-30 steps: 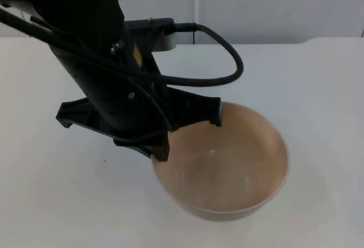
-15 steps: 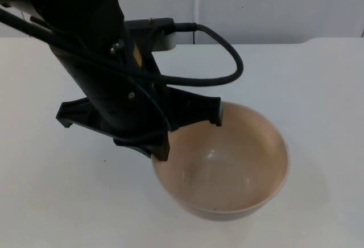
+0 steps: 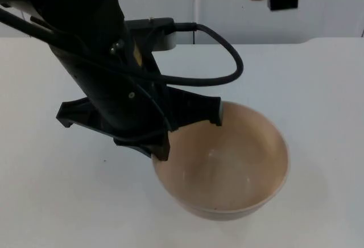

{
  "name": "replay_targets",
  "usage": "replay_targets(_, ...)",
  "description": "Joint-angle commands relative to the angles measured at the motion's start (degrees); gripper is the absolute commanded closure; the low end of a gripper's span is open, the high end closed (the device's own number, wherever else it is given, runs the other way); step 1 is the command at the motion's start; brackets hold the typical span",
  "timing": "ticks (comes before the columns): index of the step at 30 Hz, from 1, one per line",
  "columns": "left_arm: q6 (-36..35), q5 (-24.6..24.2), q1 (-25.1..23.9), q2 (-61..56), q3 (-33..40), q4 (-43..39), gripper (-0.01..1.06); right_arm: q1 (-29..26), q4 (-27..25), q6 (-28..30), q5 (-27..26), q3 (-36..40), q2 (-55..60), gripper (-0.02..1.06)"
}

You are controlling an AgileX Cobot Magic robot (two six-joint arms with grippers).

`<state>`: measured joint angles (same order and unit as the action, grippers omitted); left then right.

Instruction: Pick up the bowl with the left hand and pour the coffee beans from the cup into the bowl with the right hand.

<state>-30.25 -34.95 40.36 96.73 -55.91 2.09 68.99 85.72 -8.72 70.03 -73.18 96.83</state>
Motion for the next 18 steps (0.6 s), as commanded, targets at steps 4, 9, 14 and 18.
replay_targets(4, -0.11, 0.97, 0.32, -0.11, -0.36, 1.03, 1.05, 0.90, 4.31, -8.90, -0.07, 3.89, -0.85, 1.05)
replay_targets(9, -0.11, 0.97, 0.32, -0.11, -0.36, 1.32, 1.05, 1.67, 9.16, -9.52, -0.07, 4.54, -0.85, 1.05)
replay_targets(14, -0.11, 0.97, 0.32, -0.11, -0.36, 1.32, 1.05, 2.22, 10.24, -8.03, -0.07, 4.86, -0.85, 1.05)
replay_targets(18, -0.11, 0.97, 0.32, -0.11, -0.36, 1.32, 1.05, 2.58, 12.53, -7.25, -0.07, 4.86, -0.85, 1.05)
